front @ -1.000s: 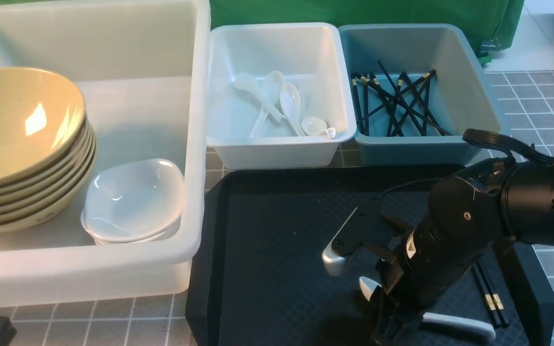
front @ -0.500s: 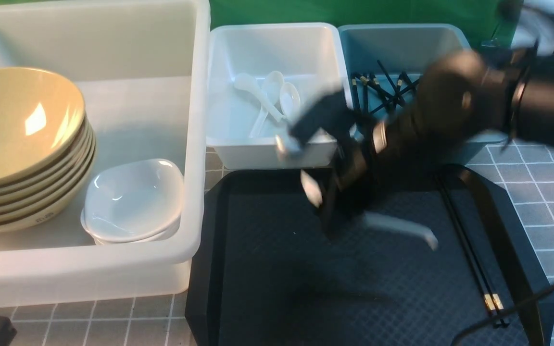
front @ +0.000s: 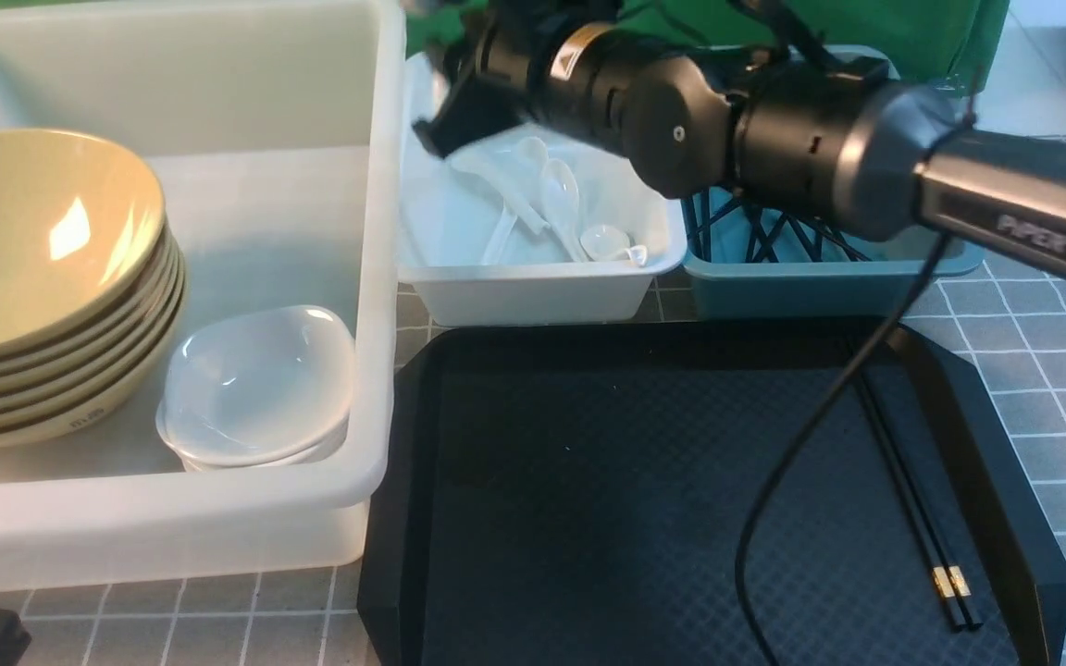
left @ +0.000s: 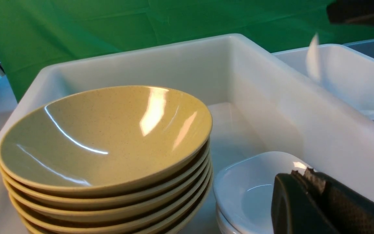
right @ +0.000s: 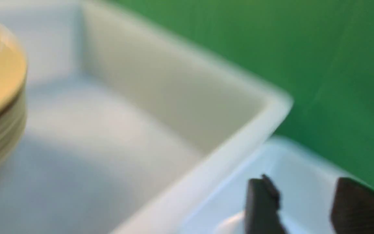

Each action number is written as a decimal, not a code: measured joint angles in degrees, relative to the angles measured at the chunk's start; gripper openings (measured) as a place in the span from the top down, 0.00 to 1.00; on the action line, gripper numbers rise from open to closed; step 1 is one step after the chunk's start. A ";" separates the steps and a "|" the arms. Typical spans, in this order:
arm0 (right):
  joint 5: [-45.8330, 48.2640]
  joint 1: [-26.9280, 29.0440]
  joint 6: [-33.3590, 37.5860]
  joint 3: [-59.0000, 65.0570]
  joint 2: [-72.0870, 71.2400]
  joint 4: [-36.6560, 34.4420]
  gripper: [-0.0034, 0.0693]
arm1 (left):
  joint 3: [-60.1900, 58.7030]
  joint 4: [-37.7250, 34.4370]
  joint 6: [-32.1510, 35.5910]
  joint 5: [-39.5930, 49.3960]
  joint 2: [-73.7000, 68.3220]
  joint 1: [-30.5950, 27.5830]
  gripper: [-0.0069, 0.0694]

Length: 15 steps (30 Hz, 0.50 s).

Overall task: On grey table put chopsticks spoon bowls plates into blue grey white boxes.
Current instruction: 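Place the white spoon into the bin of spoons with the right gripper, then move the grippers toward the tableware on the black tray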

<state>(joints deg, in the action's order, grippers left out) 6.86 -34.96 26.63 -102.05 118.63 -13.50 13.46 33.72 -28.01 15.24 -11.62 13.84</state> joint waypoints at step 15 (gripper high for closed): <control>55.20 9.22 -20.74 -0.70 -19.11 19.74 0.34 | -0.02 0.00 0.00 -0.09 0.00 0.00 0.92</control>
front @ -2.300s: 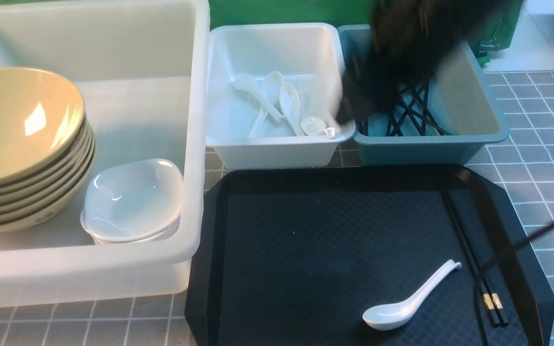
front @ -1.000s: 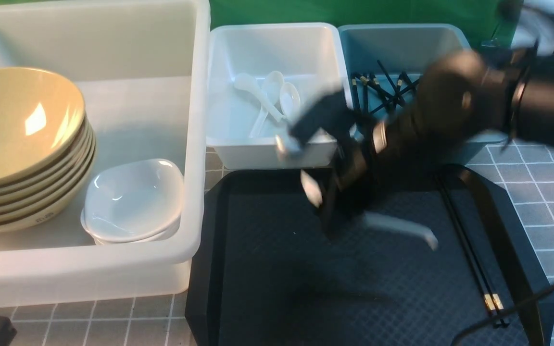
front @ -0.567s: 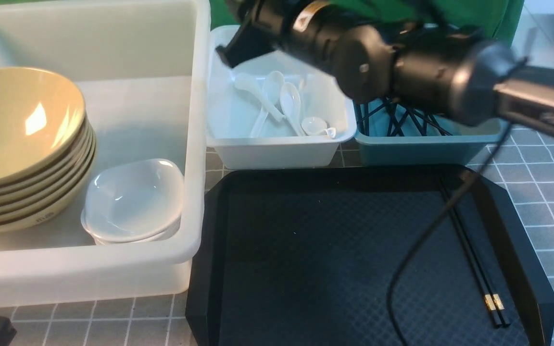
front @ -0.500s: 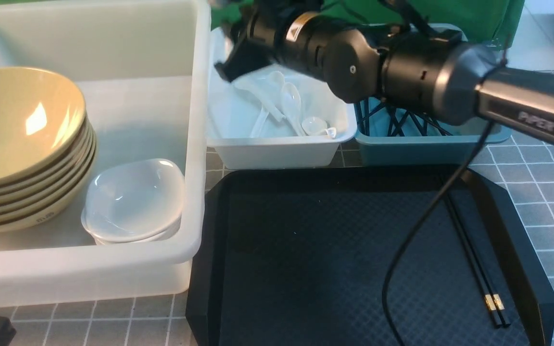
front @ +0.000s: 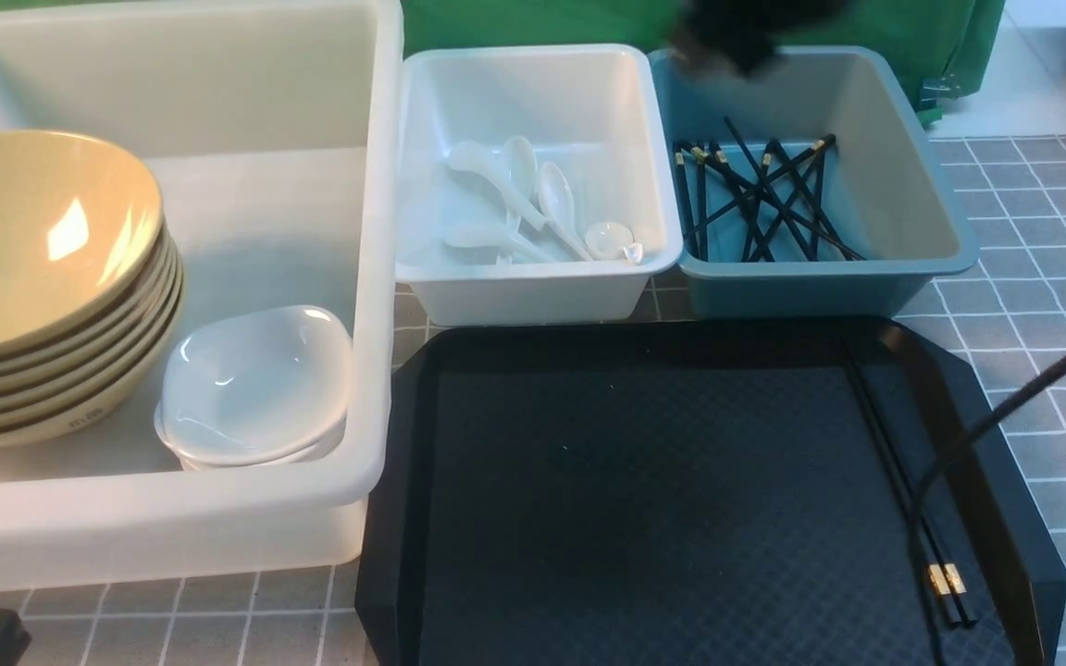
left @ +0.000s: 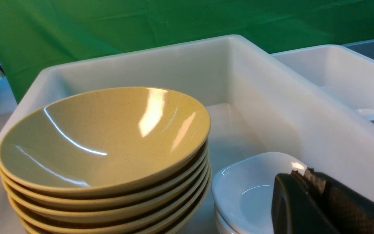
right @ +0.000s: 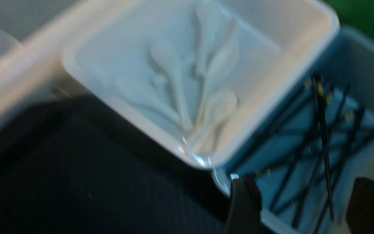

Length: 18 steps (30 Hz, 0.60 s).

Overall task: On grey table put chopsticks spoon bowls plates into blue grey white boxes.
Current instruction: 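Move the grippers toward the tableware on the black tray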

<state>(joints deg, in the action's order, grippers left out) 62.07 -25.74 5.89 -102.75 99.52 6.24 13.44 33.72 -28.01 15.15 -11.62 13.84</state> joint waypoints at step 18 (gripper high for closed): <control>-14.44 7.45 -12.18 39.82 0.02 0.39 0.35 | 0.00 -0.23 -1.09 -0.34 0.00 0.00 0.92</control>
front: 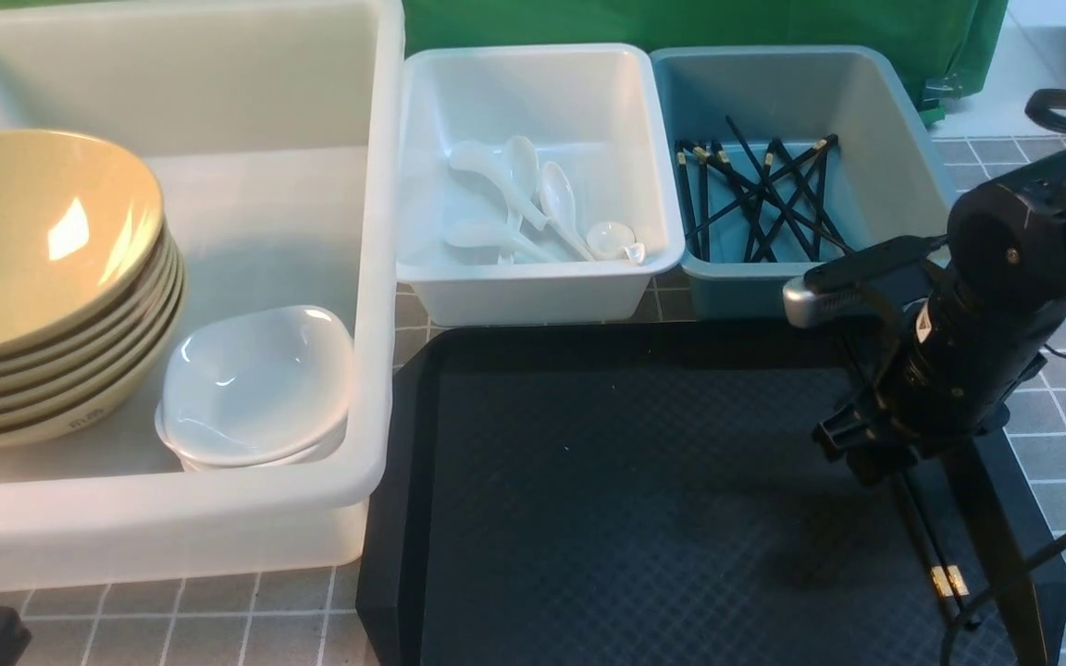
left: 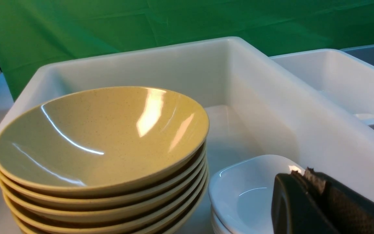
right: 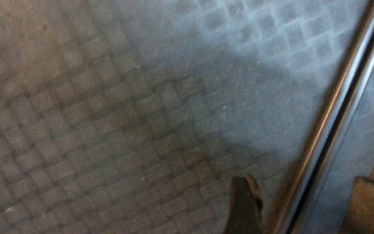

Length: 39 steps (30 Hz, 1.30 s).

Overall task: On grey table put chopsticks spoon bowls plates into blue grey white boxes.
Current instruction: 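Move the grippers toward the tableware on the black tray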

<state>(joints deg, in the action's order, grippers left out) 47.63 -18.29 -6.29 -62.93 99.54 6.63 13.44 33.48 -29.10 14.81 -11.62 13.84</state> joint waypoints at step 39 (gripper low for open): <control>3.03 -6.22 16.45 0.16 -6.75 -15.78 0.76 | 0.00 0.00 0.00 -0.01 0.00 0.00 0.92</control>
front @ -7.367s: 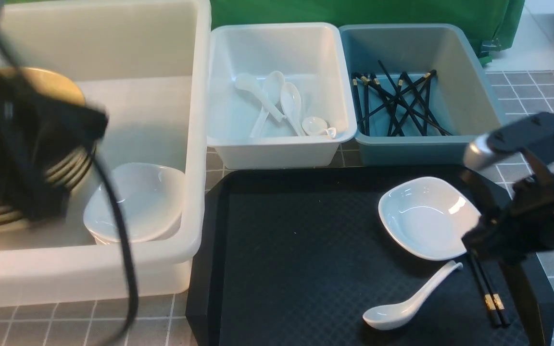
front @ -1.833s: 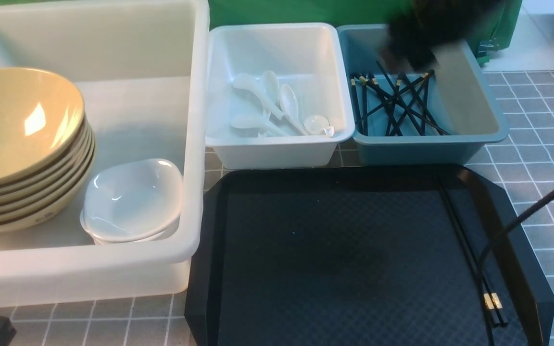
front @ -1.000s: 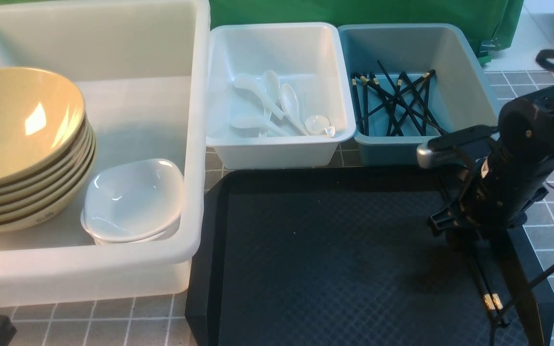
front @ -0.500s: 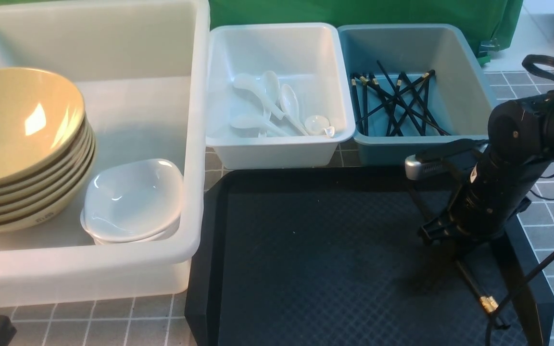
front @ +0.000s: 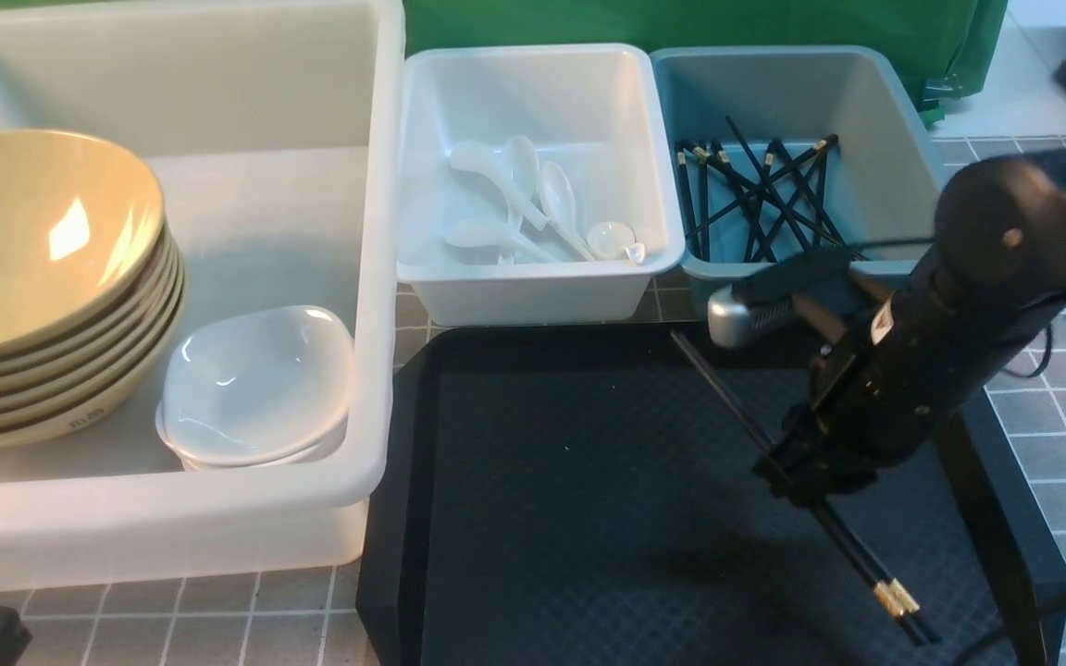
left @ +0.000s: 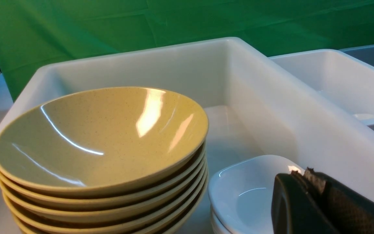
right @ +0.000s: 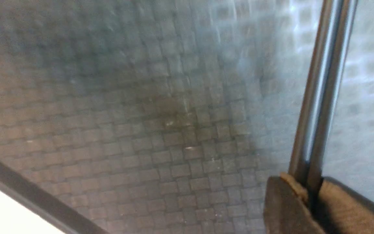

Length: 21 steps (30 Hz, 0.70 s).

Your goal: On grey table put chopsticks spoon bowls plates into blue grey white boxes.

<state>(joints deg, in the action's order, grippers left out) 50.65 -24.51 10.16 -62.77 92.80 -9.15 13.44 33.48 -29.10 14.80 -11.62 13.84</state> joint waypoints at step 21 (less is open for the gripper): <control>-72.78 5.77 -2.04 -4.98 6.92 -1.56 0.76 | 0.00 0.64 0.05 0.00 0.00 0.00 0.92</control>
<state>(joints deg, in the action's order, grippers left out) -22.12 -18.74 8.12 -67.75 99.72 -10.72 13.44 34.12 -29.05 14.80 -11.62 13.84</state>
